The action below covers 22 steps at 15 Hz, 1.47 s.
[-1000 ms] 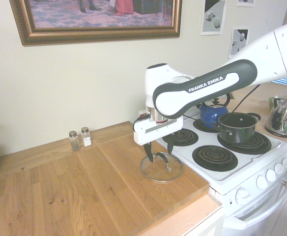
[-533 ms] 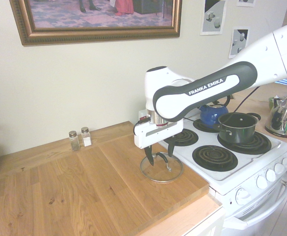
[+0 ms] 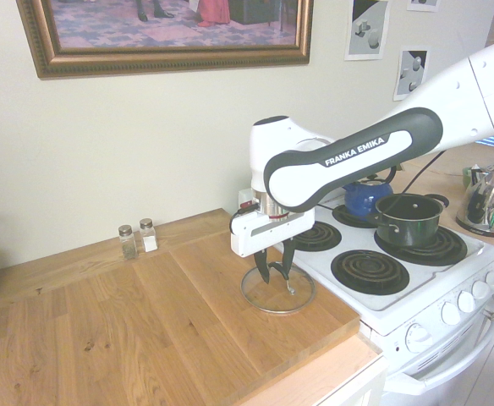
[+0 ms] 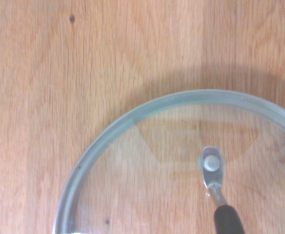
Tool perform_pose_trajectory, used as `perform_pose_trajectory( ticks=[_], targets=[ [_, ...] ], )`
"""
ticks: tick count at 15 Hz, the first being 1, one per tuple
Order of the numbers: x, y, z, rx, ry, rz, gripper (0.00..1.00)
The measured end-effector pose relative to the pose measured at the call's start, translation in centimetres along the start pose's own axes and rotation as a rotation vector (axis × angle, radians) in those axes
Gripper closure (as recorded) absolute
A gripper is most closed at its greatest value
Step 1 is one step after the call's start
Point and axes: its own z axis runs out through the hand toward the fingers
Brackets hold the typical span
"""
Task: Cover the lid of the pot
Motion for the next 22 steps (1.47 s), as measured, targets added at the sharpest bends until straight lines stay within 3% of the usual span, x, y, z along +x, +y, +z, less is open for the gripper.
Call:
perform_pose_trajectory(
  ticks=[12,16,19,22],
  targets=[
    [-0.4,0.9,-0.7,0.008,0.004,-0.004,1.00],
    [0.6,3.0,-7.2,0.067,0.041,0.010,1.00],
    [3.3,7.7,-13.6,0.084,0.062,0.077,1.00],
    [8.3,13.7,-17.0,0.089,0.082,0.149,1.00]
  ],
)
